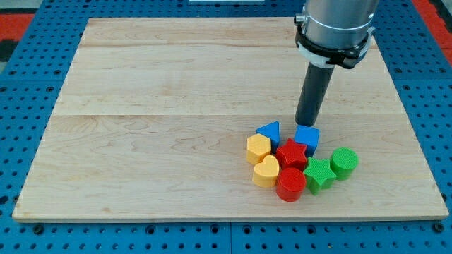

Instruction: Separate green star and green circle

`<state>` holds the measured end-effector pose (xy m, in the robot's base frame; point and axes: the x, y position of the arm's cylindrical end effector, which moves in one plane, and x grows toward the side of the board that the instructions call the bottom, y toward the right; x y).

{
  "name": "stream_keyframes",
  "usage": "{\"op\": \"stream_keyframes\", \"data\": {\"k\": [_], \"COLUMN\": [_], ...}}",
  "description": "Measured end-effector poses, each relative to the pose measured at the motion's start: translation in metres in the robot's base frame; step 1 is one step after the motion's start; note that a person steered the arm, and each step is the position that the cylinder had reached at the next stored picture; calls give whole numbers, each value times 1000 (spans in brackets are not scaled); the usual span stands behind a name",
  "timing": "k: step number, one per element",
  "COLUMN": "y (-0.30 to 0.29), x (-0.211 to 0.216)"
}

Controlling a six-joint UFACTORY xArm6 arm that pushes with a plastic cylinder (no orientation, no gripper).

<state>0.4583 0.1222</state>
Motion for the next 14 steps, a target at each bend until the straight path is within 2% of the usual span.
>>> {"op": "stream_keyframes", "data": {"k": [1,2,3,4,5,6,7,8,11,12,14], "y": [3,84,163,189,189,198,190,132,76,33,21], "x": [-16,-60,-14,64,130,136,139,140,138,130,68]}}
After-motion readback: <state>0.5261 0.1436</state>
